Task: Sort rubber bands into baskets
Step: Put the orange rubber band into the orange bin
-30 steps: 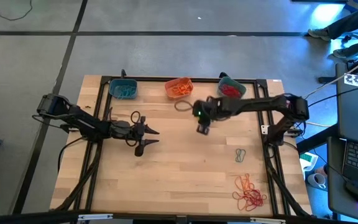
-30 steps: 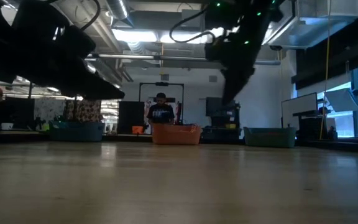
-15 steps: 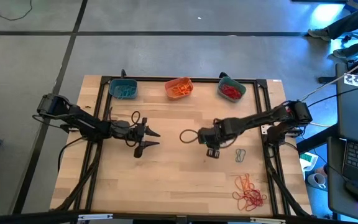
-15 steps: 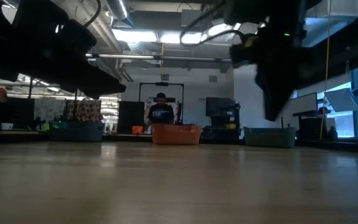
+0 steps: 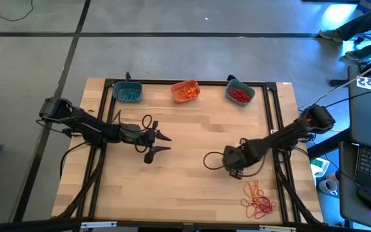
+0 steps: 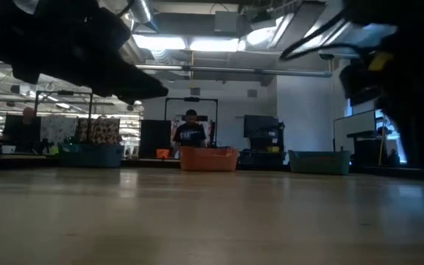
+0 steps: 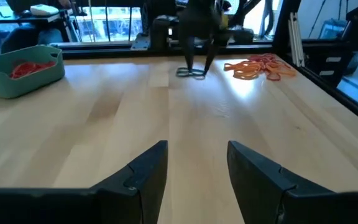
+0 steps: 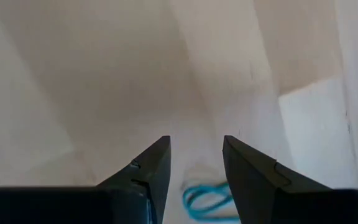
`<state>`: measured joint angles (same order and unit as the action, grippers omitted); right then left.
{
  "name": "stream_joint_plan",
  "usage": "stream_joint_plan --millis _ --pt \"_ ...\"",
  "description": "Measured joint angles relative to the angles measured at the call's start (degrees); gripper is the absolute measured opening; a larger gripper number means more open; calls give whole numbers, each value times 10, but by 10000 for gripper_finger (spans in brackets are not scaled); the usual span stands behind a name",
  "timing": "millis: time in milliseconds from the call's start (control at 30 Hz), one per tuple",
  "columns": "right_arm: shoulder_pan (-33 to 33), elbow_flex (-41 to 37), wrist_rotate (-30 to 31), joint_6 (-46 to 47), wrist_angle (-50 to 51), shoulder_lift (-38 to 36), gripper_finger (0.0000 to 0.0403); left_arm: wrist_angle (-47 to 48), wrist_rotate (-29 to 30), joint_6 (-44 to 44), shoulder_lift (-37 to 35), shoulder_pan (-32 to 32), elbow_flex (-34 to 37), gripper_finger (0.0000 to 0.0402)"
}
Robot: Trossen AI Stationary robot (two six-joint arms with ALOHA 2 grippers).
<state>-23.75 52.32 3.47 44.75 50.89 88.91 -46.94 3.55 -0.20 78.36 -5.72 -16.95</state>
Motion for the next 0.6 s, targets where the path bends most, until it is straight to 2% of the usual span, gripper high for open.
stream_joint_plan --millis 133,300,433,600 --pt "-24 -23 5 48 -5 -50 146 1 0 3 33 0 -14 164" --pt "-52 -66 2 105 -59 -100 146 -9 0 3 74 0 -19 164" --pt "-77 -94 -27 160 -96 -111 146 -17 0 -6 87 0 -19 164" --pt "-131 -115 -36 230 -128 -111 146 -17 0 -10 88 0 -19 164"
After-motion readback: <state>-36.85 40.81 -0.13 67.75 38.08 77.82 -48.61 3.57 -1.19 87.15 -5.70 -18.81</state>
